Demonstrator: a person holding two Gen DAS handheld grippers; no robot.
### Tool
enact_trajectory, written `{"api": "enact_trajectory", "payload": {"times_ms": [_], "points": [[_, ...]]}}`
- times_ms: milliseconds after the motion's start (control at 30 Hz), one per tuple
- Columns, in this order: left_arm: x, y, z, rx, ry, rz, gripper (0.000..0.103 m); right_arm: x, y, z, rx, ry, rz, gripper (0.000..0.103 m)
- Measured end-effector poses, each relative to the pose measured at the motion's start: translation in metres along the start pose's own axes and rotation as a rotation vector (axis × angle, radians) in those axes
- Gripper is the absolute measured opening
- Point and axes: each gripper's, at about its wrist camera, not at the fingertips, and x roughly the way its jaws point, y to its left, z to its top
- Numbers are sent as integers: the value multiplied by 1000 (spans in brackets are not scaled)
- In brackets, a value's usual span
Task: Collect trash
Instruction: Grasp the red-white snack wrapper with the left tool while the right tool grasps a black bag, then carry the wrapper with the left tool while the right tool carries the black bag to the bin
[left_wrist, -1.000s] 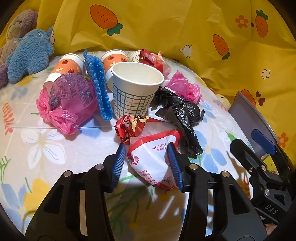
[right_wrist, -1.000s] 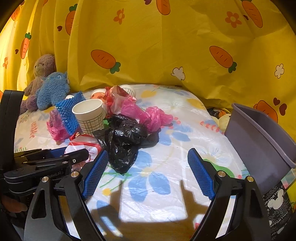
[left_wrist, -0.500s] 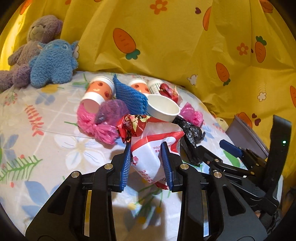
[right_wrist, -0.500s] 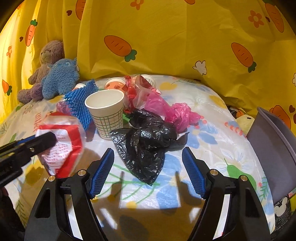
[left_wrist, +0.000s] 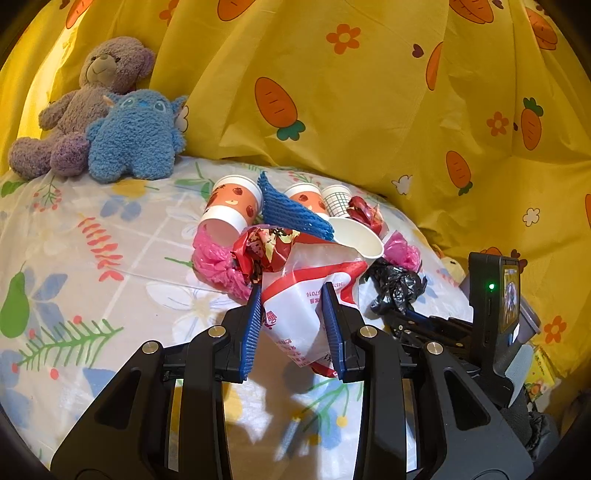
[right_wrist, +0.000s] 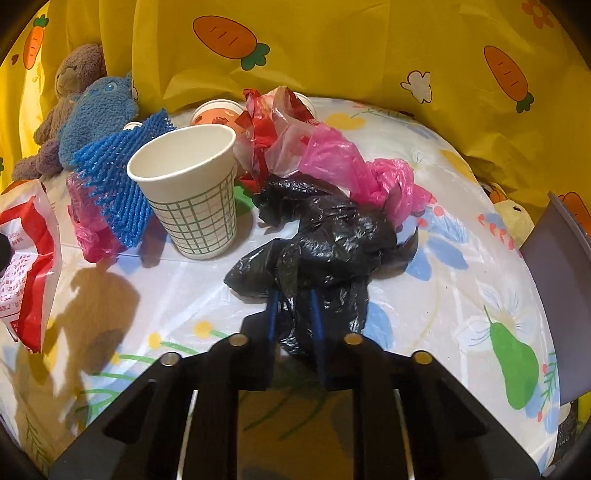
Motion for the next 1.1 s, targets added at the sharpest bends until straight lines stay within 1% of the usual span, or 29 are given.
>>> {"api": "enact_trajectory", "payload": {"times_ms": [67, 167, 367, 500, 633, 1100], "points": [[1, 0, 0, -1, -1, 0, 32, -5, -3, -2, -1, -20, -2, 6], [1, 0, 0, 1, -4, -3, 32, -23, -6, -8, -14, -73, 2, 3], [0, -6, 0, 7, -10, -9, 32, -73, -21, -18, -4, -190, 55, 2], [-2, -13, -1, 17, -13, -18, 32, -104, -32, -20, 10, -263, 65, 2], [-4, -22, -3, 35, -15, -27, 32, -125, -39, -24, 30, -322, 66, 2], [-13, -52, -9, 81, -26, -42, 32, -152, -50, -34, 59, -400, 82, 1]]}}
